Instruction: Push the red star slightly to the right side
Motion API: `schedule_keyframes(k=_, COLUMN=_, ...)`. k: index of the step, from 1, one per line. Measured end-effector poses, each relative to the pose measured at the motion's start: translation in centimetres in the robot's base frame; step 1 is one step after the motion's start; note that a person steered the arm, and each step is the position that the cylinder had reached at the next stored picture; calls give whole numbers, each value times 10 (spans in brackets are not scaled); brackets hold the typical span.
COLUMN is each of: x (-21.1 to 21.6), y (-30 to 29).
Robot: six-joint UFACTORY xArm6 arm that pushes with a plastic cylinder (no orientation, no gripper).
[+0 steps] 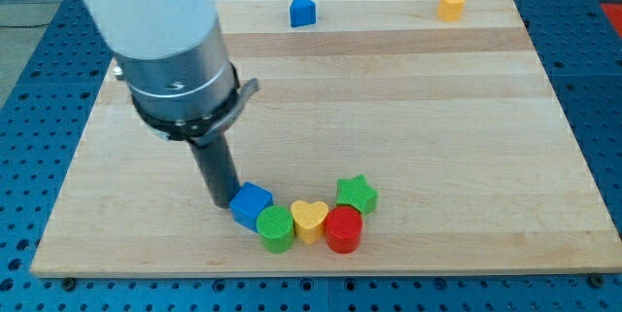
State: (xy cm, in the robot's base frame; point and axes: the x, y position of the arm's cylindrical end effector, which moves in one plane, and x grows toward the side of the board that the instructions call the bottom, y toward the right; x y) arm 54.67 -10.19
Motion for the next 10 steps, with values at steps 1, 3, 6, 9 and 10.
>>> schedule_keyframes(k=1, x=0, y=5)
schedule_keyframes(k=3, x=-23, y=-42)
schedule_keyframes(k=6, x=-156, y=-203)
schedule_keyframes(k=9, x=-301, y=-202)
schedule_keyframes(k=10, x=-339, y=-202)
